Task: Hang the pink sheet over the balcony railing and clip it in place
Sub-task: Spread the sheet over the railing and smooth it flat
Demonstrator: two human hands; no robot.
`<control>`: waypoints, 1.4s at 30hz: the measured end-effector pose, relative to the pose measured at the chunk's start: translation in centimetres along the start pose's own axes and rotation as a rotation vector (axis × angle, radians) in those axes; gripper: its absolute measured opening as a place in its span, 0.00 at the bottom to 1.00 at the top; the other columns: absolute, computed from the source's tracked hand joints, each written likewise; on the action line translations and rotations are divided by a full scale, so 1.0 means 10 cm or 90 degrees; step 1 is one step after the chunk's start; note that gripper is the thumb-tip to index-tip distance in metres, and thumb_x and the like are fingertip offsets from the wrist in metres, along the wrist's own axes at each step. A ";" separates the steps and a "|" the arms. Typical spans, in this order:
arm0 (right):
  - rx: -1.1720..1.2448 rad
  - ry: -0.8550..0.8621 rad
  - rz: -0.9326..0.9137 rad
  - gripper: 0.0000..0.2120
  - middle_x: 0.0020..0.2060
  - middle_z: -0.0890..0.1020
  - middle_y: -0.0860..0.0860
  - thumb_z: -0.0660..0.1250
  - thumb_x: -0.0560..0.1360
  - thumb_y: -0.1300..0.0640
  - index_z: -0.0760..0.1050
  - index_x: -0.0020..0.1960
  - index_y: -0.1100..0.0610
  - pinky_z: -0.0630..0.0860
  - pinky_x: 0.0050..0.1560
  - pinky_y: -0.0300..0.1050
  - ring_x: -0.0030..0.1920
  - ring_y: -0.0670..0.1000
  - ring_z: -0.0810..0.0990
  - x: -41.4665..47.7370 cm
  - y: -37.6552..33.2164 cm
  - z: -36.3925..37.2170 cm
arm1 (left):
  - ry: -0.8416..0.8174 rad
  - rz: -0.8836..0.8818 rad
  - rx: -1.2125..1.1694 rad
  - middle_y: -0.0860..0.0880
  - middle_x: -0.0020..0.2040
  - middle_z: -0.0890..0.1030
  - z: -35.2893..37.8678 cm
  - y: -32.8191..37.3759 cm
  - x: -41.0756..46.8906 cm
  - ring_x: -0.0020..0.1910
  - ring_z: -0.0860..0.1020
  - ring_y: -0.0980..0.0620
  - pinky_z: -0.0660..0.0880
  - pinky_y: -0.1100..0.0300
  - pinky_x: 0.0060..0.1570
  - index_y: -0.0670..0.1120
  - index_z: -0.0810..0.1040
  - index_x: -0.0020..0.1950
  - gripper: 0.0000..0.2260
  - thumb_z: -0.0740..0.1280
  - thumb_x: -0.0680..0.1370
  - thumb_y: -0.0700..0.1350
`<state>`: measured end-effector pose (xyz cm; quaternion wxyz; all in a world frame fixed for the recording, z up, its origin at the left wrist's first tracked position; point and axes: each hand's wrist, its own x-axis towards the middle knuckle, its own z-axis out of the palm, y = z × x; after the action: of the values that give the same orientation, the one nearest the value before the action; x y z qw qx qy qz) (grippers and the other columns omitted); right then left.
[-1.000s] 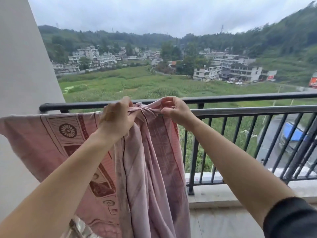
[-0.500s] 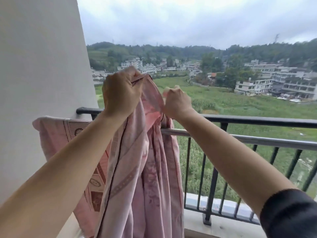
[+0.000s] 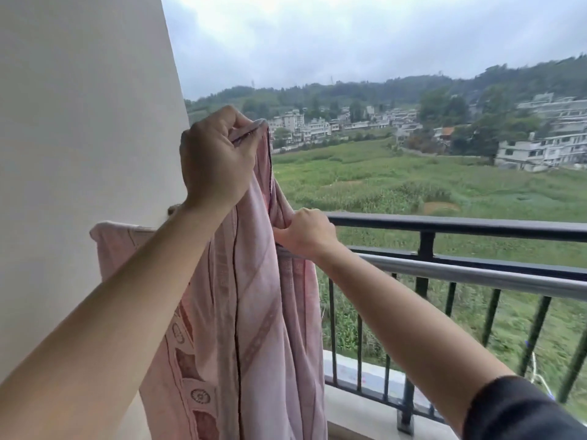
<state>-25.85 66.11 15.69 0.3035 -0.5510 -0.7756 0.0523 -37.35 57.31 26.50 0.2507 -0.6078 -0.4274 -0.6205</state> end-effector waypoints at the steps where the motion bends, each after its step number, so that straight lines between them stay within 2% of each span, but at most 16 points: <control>1: 0.006 -0.008 0.014 0.29 0.34 0.76 0.53 0.60 0.71 0.31 0.75 0.36 0.59 0.72 0.36 0.45 0.37 0.57 0.78 0.05 0.02 0.01 | -0.001 0.002 0.012 0.50 0.37 0.84 0.01 0.05 -0.04 0.35 0.81 0.54 0.77 0.59 0.35 0.46 0.82 0.40 0.12 0.71 0.75 0.54; 3: 0.035 -0.015 0.017 0.20 0.38 0.77 0.55 0.63 0.75 0.43 0.80 0.45 0.61 0.74 0.39 0.47 0.45 0.60 0.81 0.16 0.10 -0.06 | -0.002 -0.006 0.048 0.50 0.36 0.84 -0.01 0.07 -0.11 0.35 0.81 0.53 0.76 0.58 0.34 0.46 0.81 0.40 0.12 0.71 0.75 0.54; 6: -0.036 -0.021 -0.006 0.10 0.46 0.82 0.60 0.65 0.76 0.59 0.81 0.49 0.64 0.78 0.46 0.50 0.49 0.61 0.82 0.28 0.35 -0.39 | -0.025 -0.079 0.104 0.49 0.37 0.83 -0.07 -0.09 -0.22 0.37 0.81 0.47 0.74 0.56 0.35 0.46 0.80 0.39 0.12 0.72 0.75 0.54; 9: -0.180 0.097 -0.080 0.10 0.46 0.82 0.63 0.60 0.75 0.69 0.80 0.51 0.66 0.78 0.45 0.53 0.49 0.63 0.83 0.33 0.66 -0.96 | -0.073 -0.186 0.145 0.52 0.31 0.77 -0.05 -0.20 -0.48 0.35 0.78 0.43 0.70 0.56 0.33 0.49 0.76 0.36 0.13 0.72 0.75 0.55; 11: -0.202 0.228 -0.121 0.10 0.43 0.83 0.65 0.59 0.75 0.70 0.78 0.50 0.67 0.79 0.43 0.56 0.46 0.65 0.83 0.34 0.85 -1.31 | -0.084 -0.193 0.120 0.56 0.28 0.73 0.06 -0.07 -0.65 0.31 0.74 0.48 0.67 0.57 0.33 0.50 0.74 0.36 0.14 0.70 0.76 0.55; 13: -0.153 0.273 -0.082 0.08 0.40 0.82 0.64 0.59 0.76 0.69 0.77 0.47 0.66 0.81 0.42 0.57 0.43 0.63 0.83 0.32 1.04 -1.53 | -0.096 -0.172 0.083 0.55 0.28 0.74 0.20 0.17 -0.76 0.29 0.72 0.52 0.64 0.60 0.31 0.48 0.75 0.37 0.13 0.69 0.76 0.54; 15: -0.103 0.197 0.016 0.06 0.39 0.81 0.60 0.62 0.77 0.65 0.76 0.43 0.64 0.82 0.43 0.55 0.41 0.59 0.82 0.19 1.24 -1.65 | -0.108 -0.153 0.082 0.53 0.29 0.77 0.29 0.39 -0.89 0.29 0.73 0.53 0.64 0.63 0.29 0.47 0.76 0.39 0.11 0.69 0.76 0.52; 17: -0.133 0.103 0.096 0.12 0.38 0.79 0.56 0.63 0.78 0.55 0.73 0.40 0.61 0.80 0.42 0.50 0.39 0.55 0.80 -0.03 1.48 -1.69 | -0.114 -0.160 0.076 0.51 0.32 0.79 0.35 0.57 -1.10 0.32 0.75 0.52 0.64 0.69 0.30 0.47 0.77 0.40 0.09 0.70 0.77 0.49; 19: -0.220 0.036 0.142 0.14 0.39 0.80 0.54 0.62 0.78 0.51 0.73 0.38 0.58 0.80 0.45 0.48 0.41 0.54 0.81 -0.30 1.73 -1.70 | -0.142 -0.147 0.055 0.52 0.37 0.77 0.38 0.76 -1.41 0.37 0.76 0.50 0.70 0.60 0.34 0.47 0.76 0.40 0.09 0.72 0.76 0.48; 23: -0.240 -0.062 0.164 0.06 0.35 0.83 0.53 0.65 0.74 0.62 0.79 0.40 0.60 0.83 0.42 0.48 0.36 0.53 0.84 -0.80 2.05 -1.71 | -0.181 -0.162 0.021 0.54 0.36 0.74 0.33 1.26 -2.05 0.36 0.75 0.50 0.73 0.53 0.33 0.48 0.70 0.39 0.07 0.66 0.75 0.43; 27: -0.357 -0.004 0.126 0.05 0.43 0.81 0.56 0.61 0.77 0.62 0.76 0.46 0.59 0.77 0.43 0.48 0.44 0.57 0.81 -1.22 2.14 -1.82 | -0.179 -0.152 -0.004 0.58 0.28 0.69 0.16 1.85 -2.38 0.29 0.73 0.51 0.66 0.58 0.30 0.49 0.68 0.41 0.10 0.60 0.78 0.54; 30: -0.383 0.077 0.080 0.09 0.47 0.83 0.59 0.58 0.79 0.63 0.77 0.49 0.60 0.73 0.40 0.50 0.48 0.60 0.83 -1.43 2.21 -1.87 | -0.133 -0.150 -0.010 0.57 0.27 0.70 -0.04 2.17 -2.48 0.26 0.74 0.51 0.67 0.59 0.28 0.47 0.70 0.41 0.11 0.62 0.79 0.52; 34: -0.176 0.155 0.092 0.03 0.39 0.78 0.59 0.59 0.79 0.65 0.69 0.47 0.60 0.78 0.41 0.55 0.41 0.60 0.79 -1.53 2.15 -1.93 | -0.117 -0.173 0.026 0.54 0.28 0.74 -0.28 2.34 -2.63 0.27 0.76 0.50 0.71 0.57 0.27 0.47 0.71 0.44 0.12 0.59 0.80 0.54; 38: 0.012 0.106 0.140 0.13 0.40 0.78 0.59 0.56 0.82 0.60 0.71 0.41 0.62 0.77 0.39 0.53 0.37 0.58 0.78 -1.55 2.02 -2.05 | -0.142 -0.228 0.056 0.53 0.31 0.80 -0.44 2.46 -2.73 0.31 0.81 0.50 0.73 0.58 0.29 0.49 0.73 0.48 0.08 0.63 0.81 0.53; 40: 0.198 0.037 0.176 0.12 0.44 0.82 0.61 0.59 0.82 0.61 0.74 0.41 0.63 0.82 0.46 0.57 0.41 0.59 0.83 -1.55 2.08 -2.09 | -0.178 -0.252 0.060 0.51 0.36 0.83 -0.51 2.53 -2.73 0.36 0.83 0.49 0.75 0.59 0.33 0.51 0.75 0.54 0.17 0.63 0.76 0.63; 42: 0.337 -0.011 0.181 0.06 0.46 0.84 0.62 0.64 0.79 0.63 0.77 0.45 0.63 0.83 0.47 0.58 0.43 0.60 0.86 -1.58 2.18 -2.10 | -0.237 -0.248 0.113 0.48 0.43 0.86 -0.53 2.62 -2.72 0.43 0.84 0.48 0.77 0.58 0.40 0.51 0.76 0.62 0.30 0.66 0.69 0.70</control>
<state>6.47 55.22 17.14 0.4193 -0.5552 -0.6529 0.2993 -14.83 33.88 6.64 0.0960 -0.5934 -0.6273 -0.4951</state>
